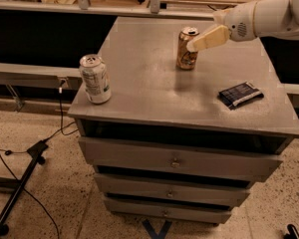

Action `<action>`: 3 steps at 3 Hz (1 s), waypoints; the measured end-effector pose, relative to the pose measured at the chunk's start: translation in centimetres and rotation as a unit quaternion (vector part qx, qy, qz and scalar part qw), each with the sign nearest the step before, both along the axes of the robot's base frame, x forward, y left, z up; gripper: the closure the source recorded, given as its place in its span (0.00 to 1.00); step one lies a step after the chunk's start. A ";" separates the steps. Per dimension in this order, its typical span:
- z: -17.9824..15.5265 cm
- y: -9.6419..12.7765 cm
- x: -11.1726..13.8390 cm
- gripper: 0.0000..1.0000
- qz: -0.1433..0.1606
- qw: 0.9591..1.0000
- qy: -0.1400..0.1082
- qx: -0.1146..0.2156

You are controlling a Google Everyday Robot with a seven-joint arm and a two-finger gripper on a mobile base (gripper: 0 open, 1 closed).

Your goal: Knock orange can over

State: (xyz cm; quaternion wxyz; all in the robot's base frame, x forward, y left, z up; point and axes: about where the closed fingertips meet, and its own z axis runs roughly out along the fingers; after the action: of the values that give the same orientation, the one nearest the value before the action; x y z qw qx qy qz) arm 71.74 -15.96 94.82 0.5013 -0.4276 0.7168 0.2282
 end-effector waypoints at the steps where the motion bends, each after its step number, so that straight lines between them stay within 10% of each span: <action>1: -1.9 -0.1 0.2 0.00 -0.002 0.999 -0.028 0.028; 3: -5.1 0.1 1.1 0.00 -0.013 0.996 -0.042 0.079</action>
Offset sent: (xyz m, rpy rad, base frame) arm 0.0089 -0.0109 -0.0540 0.1552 -0.1281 -0.0383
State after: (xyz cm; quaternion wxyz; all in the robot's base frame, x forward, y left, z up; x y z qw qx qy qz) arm 72.80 -15.90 89.73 0.5666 -0.3860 0.6803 0.2593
